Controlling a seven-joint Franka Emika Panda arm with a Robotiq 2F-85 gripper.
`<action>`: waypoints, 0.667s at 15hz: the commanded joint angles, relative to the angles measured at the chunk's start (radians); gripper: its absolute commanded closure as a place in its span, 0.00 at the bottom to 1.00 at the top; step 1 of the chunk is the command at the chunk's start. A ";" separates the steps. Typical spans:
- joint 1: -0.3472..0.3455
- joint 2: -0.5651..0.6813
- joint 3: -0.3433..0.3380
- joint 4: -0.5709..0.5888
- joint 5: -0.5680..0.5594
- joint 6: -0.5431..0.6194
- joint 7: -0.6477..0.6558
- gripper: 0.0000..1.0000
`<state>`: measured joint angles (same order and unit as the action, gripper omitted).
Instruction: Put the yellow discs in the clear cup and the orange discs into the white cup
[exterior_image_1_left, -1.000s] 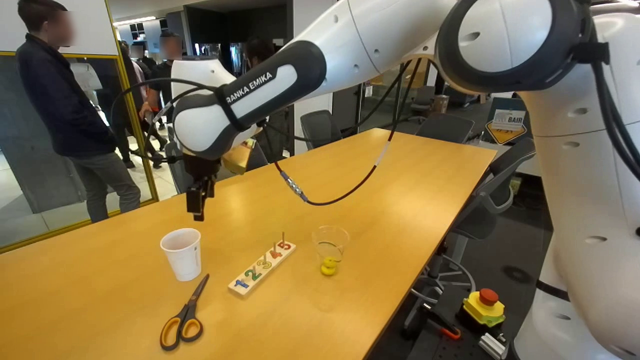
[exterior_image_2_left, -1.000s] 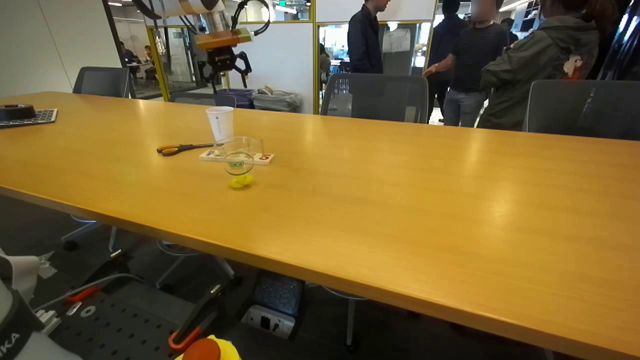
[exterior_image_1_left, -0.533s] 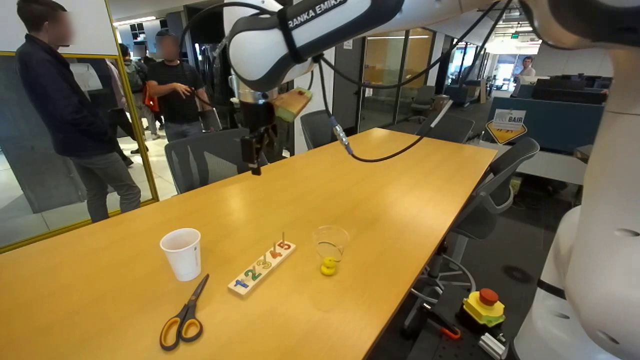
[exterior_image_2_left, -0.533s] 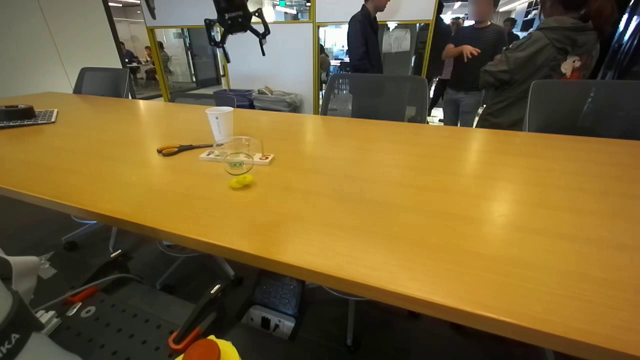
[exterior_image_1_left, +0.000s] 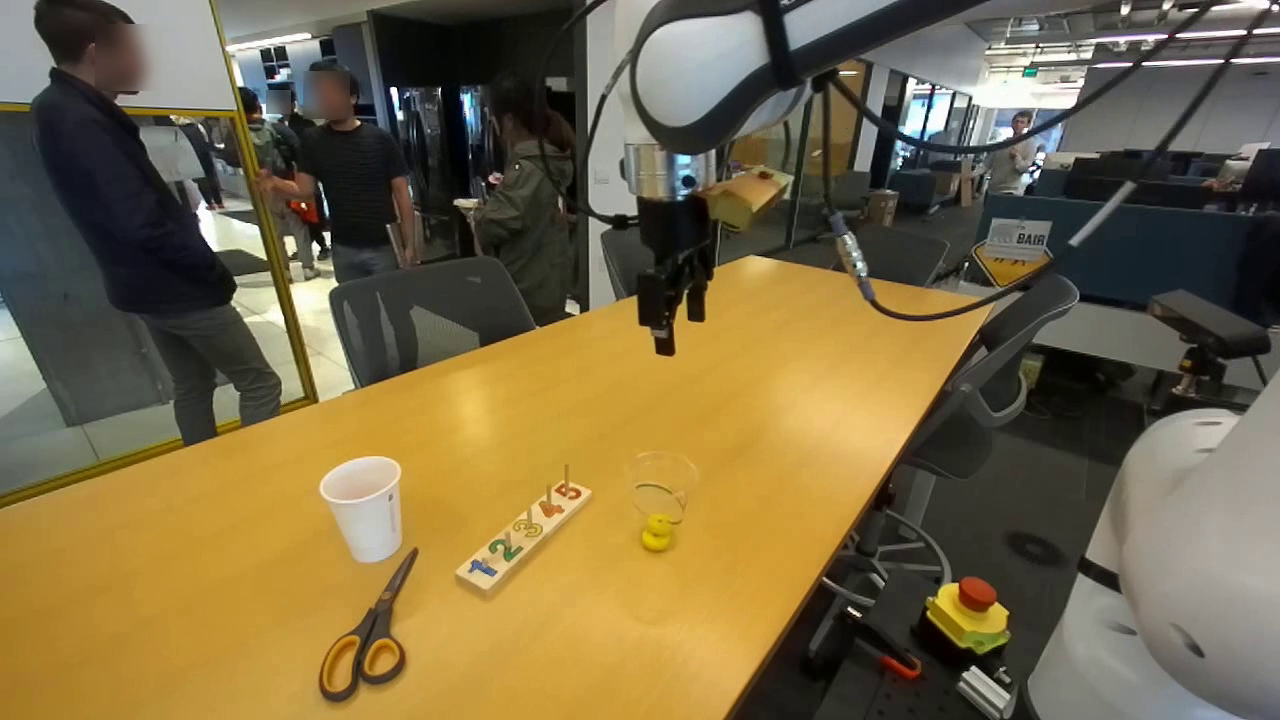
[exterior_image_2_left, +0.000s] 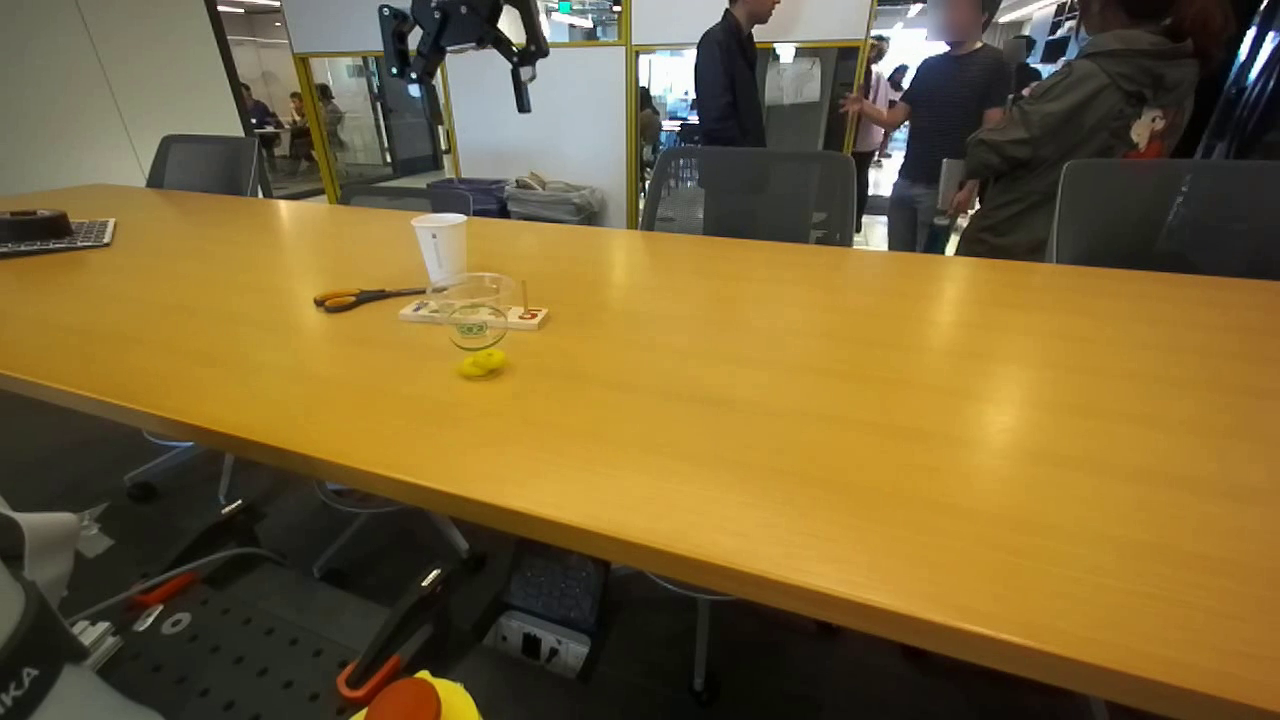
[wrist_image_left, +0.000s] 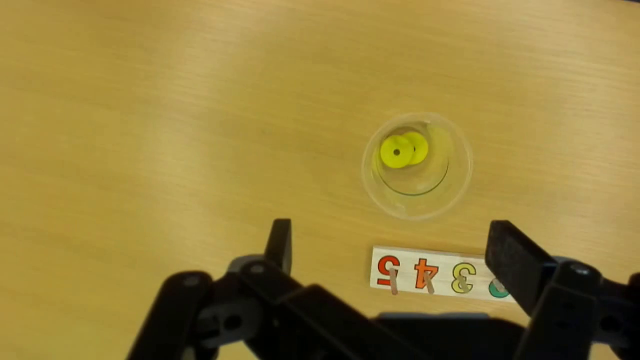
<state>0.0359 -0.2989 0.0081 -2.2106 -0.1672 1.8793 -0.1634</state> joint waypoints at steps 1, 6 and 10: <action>-0.019 -0.250 -0.056 -0.189 0.089 0.000 -0.013 0.00; -0.046 -0.502 -0.108 -0.336 0.116 -0.076 -0.003 0.00; -0.050 -0.611 -0.108 -0.396 0.106 -0.121 0.002 0.00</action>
<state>-0.0066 -0.8144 -0.1037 -2.5528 -0.0746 1.7808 -0.1656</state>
